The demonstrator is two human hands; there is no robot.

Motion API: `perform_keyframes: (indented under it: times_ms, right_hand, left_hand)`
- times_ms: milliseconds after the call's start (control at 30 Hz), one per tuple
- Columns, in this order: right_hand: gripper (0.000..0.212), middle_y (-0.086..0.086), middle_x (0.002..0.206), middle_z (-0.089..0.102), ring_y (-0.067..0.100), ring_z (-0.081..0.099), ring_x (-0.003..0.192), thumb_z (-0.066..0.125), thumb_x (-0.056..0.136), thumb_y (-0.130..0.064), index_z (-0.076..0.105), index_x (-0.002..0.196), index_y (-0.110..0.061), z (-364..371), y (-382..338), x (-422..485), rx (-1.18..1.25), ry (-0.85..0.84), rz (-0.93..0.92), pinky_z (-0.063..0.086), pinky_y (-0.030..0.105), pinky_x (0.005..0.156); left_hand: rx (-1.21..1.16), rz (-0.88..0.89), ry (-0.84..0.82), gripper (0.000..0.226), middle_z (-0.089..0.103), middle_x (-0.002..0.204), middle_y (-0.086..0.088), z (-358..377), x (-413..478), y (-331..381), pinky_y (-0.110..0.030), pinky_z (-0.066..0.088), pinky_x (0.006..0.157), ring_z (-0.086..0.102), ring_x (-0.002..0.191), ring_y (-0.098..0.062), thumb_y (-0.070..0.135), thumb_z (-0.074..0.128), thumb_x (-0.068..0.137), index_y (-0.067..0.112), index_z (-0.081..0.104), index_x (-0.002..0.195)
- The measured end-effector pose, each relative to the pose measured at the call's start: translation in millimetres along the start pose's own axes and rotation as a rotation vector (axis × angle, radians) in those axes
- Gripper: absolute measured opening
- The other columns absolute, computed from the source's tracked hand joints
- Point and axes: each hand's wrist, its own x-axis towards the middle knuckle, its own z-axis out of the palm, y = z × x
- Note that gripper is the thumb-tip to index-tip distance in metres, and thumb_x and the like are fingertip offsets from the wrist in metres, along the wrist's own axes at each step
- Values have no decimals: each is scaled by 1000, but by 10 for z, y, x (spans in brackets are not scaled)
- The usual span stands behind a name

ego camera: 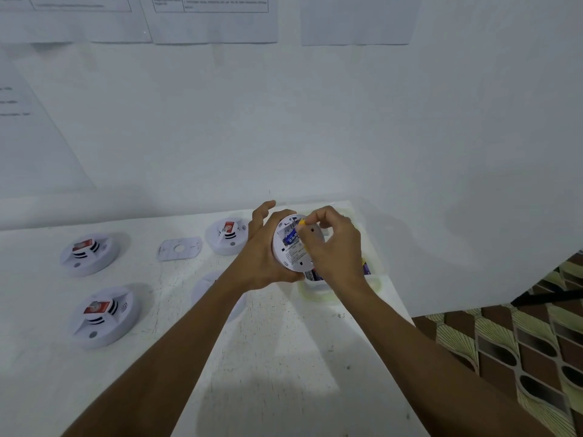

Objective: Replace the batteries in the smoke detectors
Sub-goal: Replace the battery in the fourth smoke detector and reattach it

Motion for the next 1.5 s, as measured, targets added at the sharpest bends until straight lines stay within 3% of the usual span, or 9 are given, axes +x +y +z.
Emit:
perform_keyframes:
  times_ms: [100, 233, 467, 667, 767, 933, 1233, 1400, 1500]
  right_hand:
    - [13, -13, 83, 67, -1, 62, 81, 75, 84, -18, 63, 85, -21, -20, 15, 34, 127, -2, 20, 49, 10, 71]
    - [10, -7, 83, 71, 9, 67, 87, 78, 82, -19, 69, 88, -17, -306, 192, 199, 162, -58, 80, 49, 25, 80]
    - [4, -16, 81, 68, 7, 61, 89, 69, 87, -36, 66, 85, -34, -688, 629, 472, -765, -387, -21, 27, 36, 83]
    - [14, -14, 65, 64, 8, 60, 82, 59, 91, -42, 65, 82, -33, -648, 732, 485, -1002, -485, -129, 18, 37, 78]
    - [11, -12, 72, 69, 9, 62, 78, 60, 93, -40, 67, 88, -33, -641, 698, 574, -834, -340, -131, 24, 36, 83]
    - [6, -11, 73, 67, 14, 65, 79, 67, 89, -33, 69, 87, -27, -522, 625, 999, -627, -324, -91, 45, 40, 93]
    - [12, -5, 73, 70, 14, 69, 81, 73, 83, -26, 72, 94, -21, -21, 752, 1608, -826, -588, -6, 53, 30, 80]
    - [17, -5, 84, 66, 19, 67, 86, 78, 78, -30, 75, 94, -25, 132, 840, 1660, -936, -633, 12, 45, 27, 70]
    - [11, -6, 83, 69, 14, 65, 73, 78, 77, -27, 74, 88, -27, 154, 837, 1675, -900, -627, 35, 43, 23, 62]
  left_hand:
    - [2, 9, -2, 96, 28, 138, 16, -16, 6, 2, -44, 30, 115, 28, 141, -30, 60, 76, 47, 75, 18, 123]
    - [35, -29, -35, 104, 17, 145, 13, -171, -51, -142, -14, 25, 110, 11, 143, -1, 56, 83, 39, 47, 33, 129]
    - [38, -86, -81, 108, 15, 151, 1, -287, -68, -200, 4, 20, 99, 10, 133, 18, 48, 88, 36, 45, 32, 129]
    - [37, -87, -74, 111, 15, 150, 5, -264, 5, -204, -12, 24, 107, 16, 140, 0, 54, 86, 36, 44, 32, 132]
    - [44, -87, -70, 115, 17, 150, 4, -314, 43, -264, -12, 22, 109, 11, 139, 8, 57, 85, 36, 37, 33, 136]
    - [78, -115, -59, 110, 15, 149, 11, -396, 150, -382, -38, 28, 117, 18, 139, 3, 56, 87, 34, 53, 30, 129]
    - [78, -118, -98, 108, 13, 150, 9, -440, 378, -518, -37, 32, 115, 17, 142, -4, 57, 86, 36, 51, 32, 129]
    - [72, -114, -96, 109, 15, 151, 3, -463, 442, -594, -34, 28, 118, 14, 143, -6, 58, 85, 37, 44, 33, 131]
    - [77, -114, -97, 109, 14, 151, 3, -461, 460, -618, -36, 29, 117, 15, 143, -6, 59, 85, 36, 44, 33, 131]
